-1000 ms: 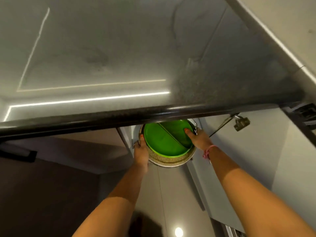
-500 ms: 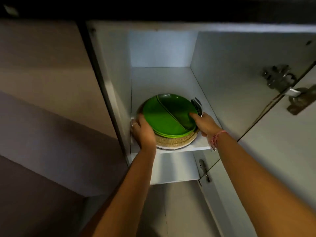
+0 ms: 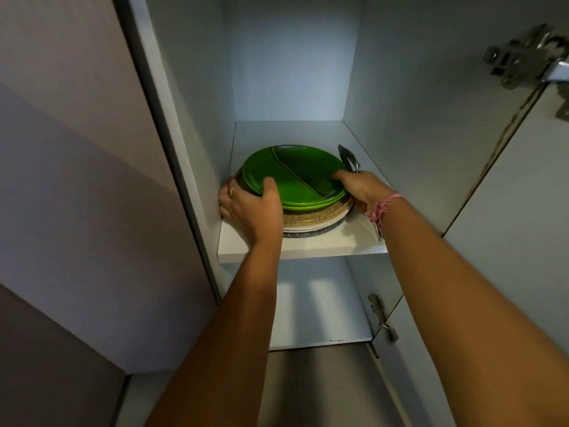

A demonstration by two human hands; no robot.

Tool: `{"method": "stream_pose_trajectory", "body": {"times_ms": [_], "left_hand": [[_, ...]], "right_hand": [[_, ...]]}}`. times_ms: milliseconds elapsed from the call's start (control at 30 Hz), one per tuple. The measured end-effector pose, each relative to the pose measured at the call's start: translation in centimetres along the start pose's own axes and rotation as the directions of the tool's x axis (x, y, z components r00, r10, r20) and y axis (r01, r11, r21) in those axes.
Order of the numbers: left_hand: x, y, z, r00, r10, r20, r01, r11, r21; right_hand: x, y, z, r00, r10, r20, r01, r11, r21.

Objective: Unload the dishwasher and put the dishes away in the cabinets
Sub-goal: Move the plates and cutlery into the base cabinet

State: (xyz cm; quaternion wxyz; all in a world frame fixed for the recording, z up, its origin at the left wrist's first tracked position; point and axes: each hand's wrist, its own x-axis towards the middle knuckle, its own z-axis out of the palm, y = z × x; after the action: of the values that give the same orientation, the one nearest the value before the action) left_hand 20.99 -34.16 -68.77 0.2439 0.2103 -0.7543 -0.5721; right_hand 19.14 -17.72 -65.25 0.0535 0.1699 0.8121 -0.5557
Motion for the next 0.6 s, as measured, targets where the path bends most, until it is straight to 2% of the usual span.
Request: {"method": "stream_pose_trajectory", "body": {"times_ms": [100, 333, 500, 600], "left_hand": [[0.0, 0.1, -0.1, 1.0, -0.001, -0.029, 0.0, 0.999, -0.042], [0.1, -0.2, -0.2, 0.996, -0.005, -0.086, -0.018, 0.966, -0.259], [0.2, -0.3, -0.2, 0.995, 0.002, -0.102, -0.037, 0.941, -0.337], [0.3, -0.6, -0.3, 0.993, 0.01, -0.118, -0.05, 0.938, -0.344]], "right_hand": [[-0.1, -0.1, 0.2, 1.0, -0.02, 0.005, 0.02, 1.0, 0.023], [-0.9, 0.0, 0.6, 0.999, -0.04, 0.007, 0.039, 0.998, 0.057], [-1.9, 0.2, 0.7, 0.998, -0.026, -0.048, 0.027, 0.999, 0.02], [-2.5, 0.4, 0.7, 0.998, -0.009, -0.067, 0.013, 0.998, 0.061]]}}
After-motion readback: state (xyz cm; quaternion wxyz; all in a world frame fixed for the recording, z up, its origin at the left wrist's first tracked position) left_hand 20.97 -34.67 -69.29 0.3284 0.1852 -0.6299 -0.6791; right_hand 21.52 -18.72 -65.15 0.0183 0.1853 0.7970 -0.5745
